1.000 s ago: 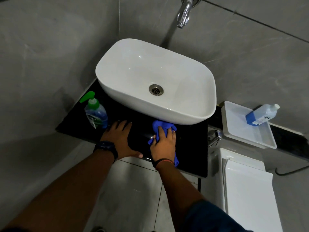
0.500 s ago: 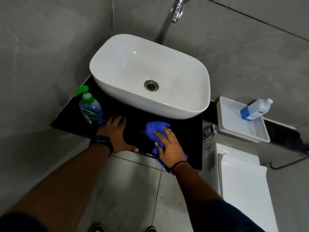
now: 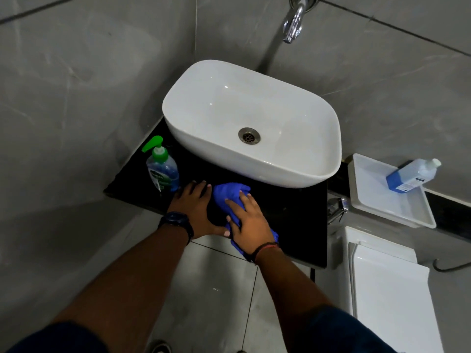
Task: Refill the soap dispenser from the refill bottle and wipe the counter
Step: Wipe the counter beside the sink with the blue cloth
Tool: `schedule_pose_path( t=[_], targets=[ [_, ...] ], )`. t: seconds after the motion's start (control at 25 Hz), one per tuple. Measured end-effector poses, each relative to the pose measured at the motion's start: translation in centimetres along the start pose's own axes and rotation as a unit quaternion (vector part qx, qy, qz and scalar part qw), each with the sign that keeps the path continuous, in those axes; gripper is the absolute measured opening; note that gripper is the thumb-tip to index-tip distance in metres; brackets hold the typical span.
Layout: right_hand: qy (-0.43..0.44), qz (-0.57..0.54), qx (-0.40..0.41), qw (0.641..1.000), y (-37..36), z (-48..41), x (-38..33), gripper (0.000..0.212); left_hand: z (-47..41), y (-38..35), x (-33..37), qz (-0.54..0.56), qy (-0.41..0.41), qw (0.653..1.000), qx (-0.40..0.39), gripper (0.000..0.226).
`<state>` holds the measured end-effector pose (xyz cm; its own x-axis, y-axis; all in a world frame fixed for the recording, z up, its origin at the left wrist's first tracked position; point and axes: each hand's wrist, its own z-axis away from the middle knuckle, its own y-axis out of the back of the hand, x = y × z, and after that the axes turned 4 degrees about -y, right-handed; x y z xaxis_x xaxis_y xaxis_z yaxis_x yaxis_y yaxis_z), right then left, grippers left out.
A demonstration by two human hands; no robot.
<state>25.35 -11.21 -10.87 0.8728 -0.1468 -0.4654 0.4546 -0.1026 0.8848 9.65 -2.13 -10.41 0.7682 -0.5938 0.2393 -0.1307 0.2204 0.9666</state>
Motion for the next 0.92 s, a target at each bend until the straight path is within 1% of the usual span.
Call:
schedule_pose_path(
  t=[0.08,0.12,0.16,0.28,0.32,0.36,0.4,0.44,0.52,0.6,0.68,0.8,0.92],
  targets=[
    [0.041,0.011,-0.024,0.999,1.2,1.0,1.9,0.044,0.0,0.0,-0.1,-0.006,0.0,1.0,0.0,0.132],
    [0.035,0.017,-0.014,0.999,1.6,1.5,3.0,0.043,-0.1,0.0,-0.2,-0.009,-0.001,1.0,-0.002,0.132],
    [0.005,0.016,0.011,1.0,2.0,1.9,4.1,0.043,-0.1,-0.1,-0.2,-0.01,-0.002,1.0,-0.005,0.133],
    [-0.145,0.007,0.099,0.984,2.8,2.3,6.2,0.041,-0.1,-0.2,-0.2,-0.007,0.0,1.0,-0.012,0.134],
    [-0.176,0.005,0.11,0.978,2.9,2.3,6.3,0.041,-0.1,-0.2,-0.3,-0.006,0.001,1.0,-0.015,0.134],
    [-0.187,0.003,0.113,0.976,2.9,2.2,6.2,0.041,-0.2,-0.2,-0.3,-0.004,0.002,1.0,-0.017,0.135],
    [-0.178,-0.001,0.111,0.978,2.7,2.2,5.9,0.041,-0.2,-0.1,-0.3,-0.004,0.002,1.0,-0.02,0.135],
    [-0.15,-0.005,0.105,0.983,2.6,2.4,5.5,0.041,-0.3,0.0,-0.3,-0.003,0.002,1.0,-0.022,0.135],
    [-0.069,-0.013,0.074,0.995,2.2,3.1,4.9,0.043,-0.3,0.2,0.0,0.002,0.002,1.0,-0.014,0.13],
    [-0.019,-0.007,0.032,0.999,2.8,3.9,4.9,0.048,-0.4,0.4,0.7,0.02,-0.007,1.0,0.017,0.118],
    [-0.017,0.016,0.019,1.0,4.0,4.0,6.1,0.053,-0.9,0.6,2.1,0.045,-0.052,0.997,0.038,0.102],
    [-0.108,0.028,0.023,0.993,7.2,4.3,8.7,0.054,-2.2,1.0,6.0,0.095,-0.139,0.985,0.035,0.079],
    [-0.221,-0.005,0.103,0.97,11.7,4.9,12.5,0.054,-4.2,1.1,12.0,0.159,-0.195,0.968,0.025,0.068]
  ],
)
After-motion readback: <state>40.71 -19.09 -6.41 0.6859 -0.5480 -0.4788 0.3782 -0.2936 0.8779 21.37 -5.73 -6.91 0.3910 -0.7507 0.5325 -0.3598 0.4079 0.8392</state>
